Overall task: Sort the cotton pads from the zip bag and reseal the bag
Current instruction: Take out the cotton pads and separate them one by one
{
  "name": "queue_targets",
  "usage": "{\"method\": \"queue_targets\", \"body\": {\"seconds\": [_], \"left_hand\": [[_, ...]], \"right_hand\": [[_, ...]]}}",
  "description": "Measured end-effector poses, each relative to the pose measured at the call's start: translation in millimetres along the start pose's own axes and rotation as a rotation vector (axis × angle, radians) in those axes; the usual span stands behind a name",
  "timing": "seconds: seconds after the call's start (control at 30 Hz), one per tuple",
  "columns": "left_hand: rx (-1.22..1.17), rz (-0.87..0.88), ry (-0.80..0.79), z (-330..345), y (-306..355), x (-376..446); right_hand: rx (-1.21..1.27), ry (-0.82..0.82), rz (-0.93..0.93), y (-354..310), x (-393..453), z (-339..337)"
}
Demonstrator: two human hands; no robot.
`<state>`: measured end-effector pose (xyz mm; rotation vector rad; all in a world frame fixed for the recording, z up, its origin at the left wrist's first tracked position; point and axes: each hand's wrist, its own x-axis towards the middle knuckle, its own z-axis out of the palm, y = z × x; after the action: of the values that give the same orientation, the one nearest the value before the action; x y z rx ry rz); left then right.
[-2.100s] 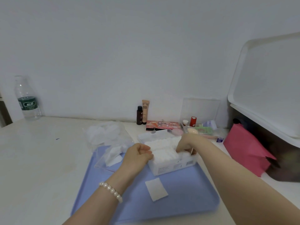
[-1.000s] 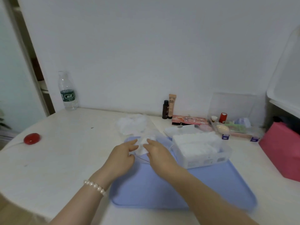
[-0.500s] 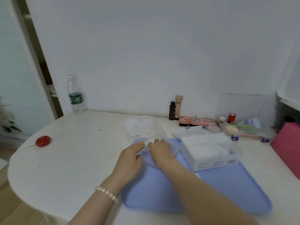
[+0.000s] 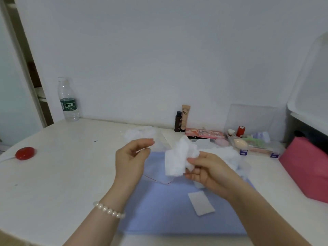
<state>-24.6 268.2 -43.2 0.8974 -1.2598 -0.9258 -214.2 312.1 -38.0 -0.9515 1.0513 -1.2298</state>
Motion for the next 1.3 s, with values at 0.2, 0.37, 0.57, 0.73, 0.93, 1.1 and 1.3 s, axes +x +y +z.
{"method": "queue_targets", "body": {"seconds": [0.2, 0.37, 0.57, 0.73, 0.93, 1.1, 1.3], "left_hand": [[-0.517, -0.588, -0.456, 59.2, 17.5, -15.0], [-0.426, -0.569, -0.38, 86.9, -3.9, -6.3], [-0.476, -0.546, -0.382, 91.2, -26.4, 1.4], [-0.52, -0.49, -0.513, 87.0, -37.7, 0.6], [-0.511, -0.501, -0.511, 83.7, -39.4, 5.1], [-0.478, -0.528, -0.625, 83.1, -43.0, 1.9], [-0.571, -0.597, -0.749, 80.4, -41.3, -1.3]], "right_hand": [[0.236, -0.065, 0.069, -0.4, -7.3, -14.5], [-0.112, 0.115, -0.026, -3.1, -2.9, -22.5], [-0.526, 0.49, -0.472, -1.4, 9.2, -33.1], [-0.532, 0.381, -0.516, -7.5, 16.1, -46.2], [-0.597, 0.422, -0.613, -19.2, 18.7, -54.5], [-0.966, 0.226, -0.54, -19.8, 16.6, -57.0], [-0.869, 0.145, -0.499, -14.9, 20.6, -62.6]]}}
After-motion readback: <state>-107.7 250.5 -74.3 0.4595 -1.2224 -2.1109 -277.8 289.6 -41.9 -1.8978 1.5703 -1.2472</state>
